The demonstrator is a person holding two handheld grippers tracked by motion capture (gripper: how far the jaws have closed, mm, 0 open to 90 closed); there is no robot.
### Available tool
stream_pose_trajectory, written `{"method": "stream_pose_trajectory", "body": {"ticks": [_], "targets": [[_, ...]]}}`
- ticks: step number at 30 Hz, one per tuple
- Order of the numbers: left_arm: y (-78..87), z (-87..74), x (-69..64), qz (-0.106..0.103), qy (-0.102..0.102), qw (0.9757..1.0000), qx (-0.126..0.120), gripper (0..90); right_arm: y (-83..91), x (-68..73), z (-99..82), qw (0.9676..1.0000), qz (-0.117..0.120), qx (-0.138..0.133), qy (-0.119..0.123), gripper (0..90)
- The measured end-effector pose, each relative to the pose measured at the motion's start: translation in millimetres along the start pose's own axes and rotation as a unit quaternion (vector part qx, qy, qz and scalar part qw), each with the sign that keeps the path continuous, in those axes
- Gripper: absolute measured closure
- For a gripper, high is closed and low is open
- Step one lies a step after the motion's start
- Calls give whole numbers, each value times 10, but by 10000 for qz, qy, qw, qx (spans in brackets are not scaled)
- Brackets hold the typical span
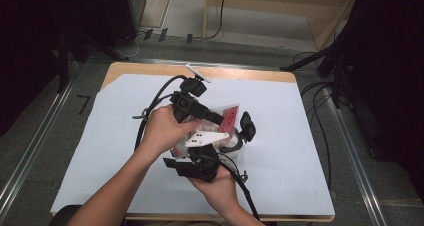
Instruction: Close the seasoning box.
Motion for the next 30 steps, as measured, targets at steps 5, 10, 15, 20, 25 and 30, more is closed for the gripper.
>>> {"method": "stream_pose_trajectory", "body": {"ticks": [5, 10, 15, 20, 25, 30], "targets": [[-3, 7, 3, -2, 3, 10000, 1, 754, 0, -5, 7, 10000, 1, 31, 1, 638], [0, 7, 9, 18, 11, 10000, -30, 757, -2, -4, 10, 10000, -6, 38, 2, 639], [13, 8, 7, -6, 44, 10000, -51, 759, 2, 1, 19, 10000, -9, 53, 17, 639], [6, 16, 18, 17, 36, 10000, -63, 758, 0, -3, 25, 10000, 1, 63, -12, 639], [10, 18, 18, 22, 40, 10000, -85, 758, -7, -13, 30, 10000, 15, 89, -24, 639], [31, 17, -2, 0, 9, 9999, -123, 755, -3, -5, 42, 10000, 4, 96, -10, 639]]}}
Point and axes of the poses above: each handheld gripper's, and its own axes: y roughly backward along the jaws, z roughly out of its top, x roughly to its left, the point moved 7 cm from there along -y, roughly forward along the jaws, and after that the axes turned 4 degrees about x, right-handed, at the moved point
